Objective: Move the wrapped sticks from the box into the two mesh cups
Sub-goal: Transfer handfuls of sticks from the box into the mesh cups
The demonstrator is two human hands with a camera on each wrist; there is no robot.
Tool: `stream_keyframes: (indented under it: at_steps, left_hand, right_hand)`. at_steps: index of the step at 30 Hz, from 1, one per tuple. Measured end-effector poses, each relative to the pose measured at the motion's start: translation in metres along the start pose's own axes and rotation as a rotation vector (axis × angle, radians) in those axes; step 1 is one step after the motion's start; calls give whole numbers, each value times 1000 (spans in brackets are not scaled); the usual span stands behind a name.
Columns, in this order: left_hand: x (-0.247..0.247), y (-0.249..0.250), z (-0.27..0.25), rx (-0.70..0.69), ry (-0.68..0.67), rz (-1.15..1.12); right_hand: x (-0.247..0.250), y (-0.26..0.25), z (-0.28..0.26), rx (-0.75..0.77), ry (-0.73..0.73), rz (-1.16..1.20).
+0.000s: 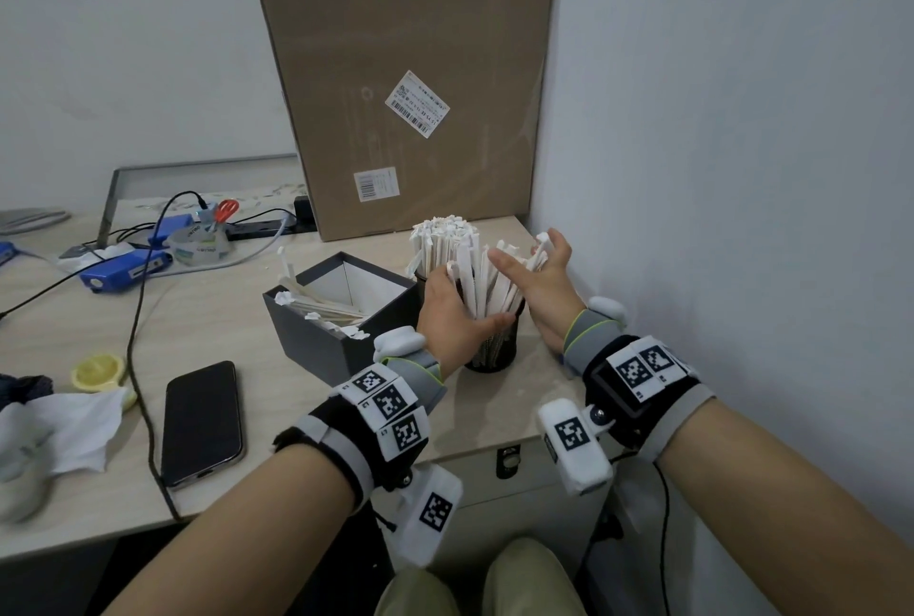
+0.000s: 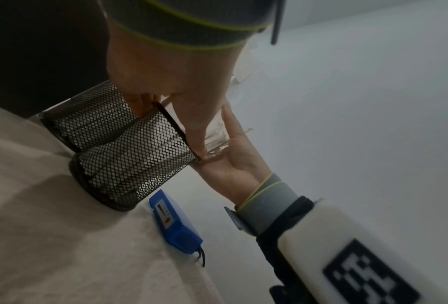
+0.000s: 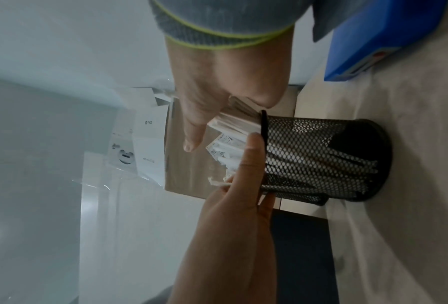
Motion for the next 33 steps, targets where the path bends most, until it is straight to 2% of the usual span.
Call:
stream_keyframes:
  at_steps: [3, 7, 11, 16, 22, 26, 28, 30, 31, 33]
  left_hand:
    - [0, 1, 1, 1, -26, 61]
    - [-1, 5, 2, -23, -64, 164]
    - [-1, 8, 0, -13, -120, 152]
    - [1, 10, 2, 44, -116, 189]
    - [6, 17, 5, 27, -119, 139]
    - [12, 23, 7, 34, -183, 166]
    - [12, 23, 7, 32, -210, 187]
    - [12, 21, 8, 38, -214, 211]
    - [12, 20, 8, 42, -217, 215]
    - [14, 19, 9, 34, -212, 206]
  right_hand:
    - [0, 11, 1, -32, 12, -1]
    - [-2, 17, -2, -61, -76, -50]
    - [-6, 11, -2, 18, -148, -202]
    - [-14, 6, 2, 62, -182, -545]
    - [-17, -6, 12, 198, -157, -661]
    - [-5, -6, 22, 222, -101, -765]
    - [3, -8, 22, 311, -61, -790]
    - [2, -15, 18, 385, -71, -923]
    - [1, -16, 17, 374, -105, -1027]
    - [-4, -18, 15, 241, -202, -1183]
Point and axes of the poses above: each hand's wrist, its own z-axis towards the middle knuckle, its own x-axis out of the back of the hand, y = z × x, the point moved 1 cm from there along z, towards the middle knuckle, and after that the axes turned 15 degrees about -y, right-handed, at the moved point
